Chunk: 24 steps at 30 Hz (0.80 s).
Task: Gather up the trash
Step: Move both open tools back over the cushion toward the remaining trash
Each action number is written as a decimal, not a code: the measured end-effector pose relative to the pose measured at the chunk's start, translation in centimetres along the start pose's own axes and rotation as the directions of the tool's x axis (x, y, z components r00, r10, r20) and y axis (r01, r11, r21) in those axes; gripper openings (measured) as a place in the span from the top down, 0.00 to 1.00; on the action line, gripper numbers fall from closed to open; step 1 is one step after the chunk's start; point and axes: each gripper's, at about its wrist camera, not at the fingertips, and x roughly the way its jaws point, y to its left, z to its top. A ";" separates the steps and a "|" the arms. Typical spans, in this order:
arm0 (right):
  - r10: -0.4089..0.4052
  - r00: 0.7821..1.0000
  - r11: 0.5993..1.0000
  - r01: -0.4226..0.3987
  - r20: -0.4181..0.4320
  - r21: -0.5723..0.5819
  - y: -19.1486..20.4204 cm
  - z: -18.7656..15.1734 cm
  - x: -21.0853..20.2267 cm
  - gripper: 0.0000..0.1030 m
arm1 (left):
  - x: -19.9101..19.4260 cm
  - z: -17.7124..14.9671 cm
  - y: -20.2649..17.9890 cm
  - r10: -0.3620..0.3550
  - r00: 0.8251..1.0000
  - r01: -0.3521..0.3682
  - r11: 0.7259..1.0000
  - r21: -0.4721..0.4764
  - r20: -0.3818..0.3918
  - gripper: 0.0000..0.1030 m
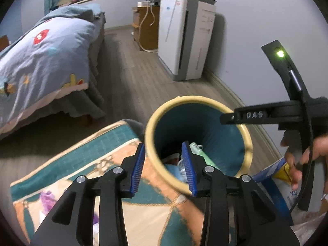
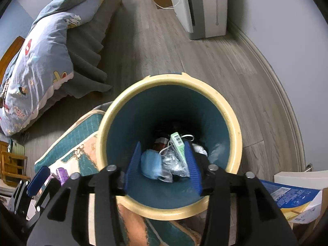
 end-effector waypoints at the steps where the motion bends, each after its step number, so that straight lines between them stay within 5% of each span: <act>1: 0.001 1.000 1.000 -0.001 0.002 -0.005 0.3 0.0 -0.1 0.48 | -0.3 -0.2 0.4 0.006 1.000 -0.006 1.000 -0.005 0.000 0.56; 5: 0.004 1.000 0.999 -0.003 0.020 -0.036 2.1 -0.1 -0.9 0.39 | -1.8 -1.0 2.6 0.038 0.999 -0.038 0.999 -0.036 -0.001 0.54; 14: 0.008 0.999 0.994 -0.004 0.033 -0.112 6.4 -0.9 -1.9 0.37 | -6.3 -3.2 8.4 0.119 0.993 -0.119 0.990 -0.081 0.003 0.54; 24: 0.014 0.999 0.984 -0.007 0.039 -0.177 11.1 -2.0 -2.1 0.28 | -10.5 -7.1 15.8 0.213 0.977 -0.211 0.955 -0.209 -0.013 0.50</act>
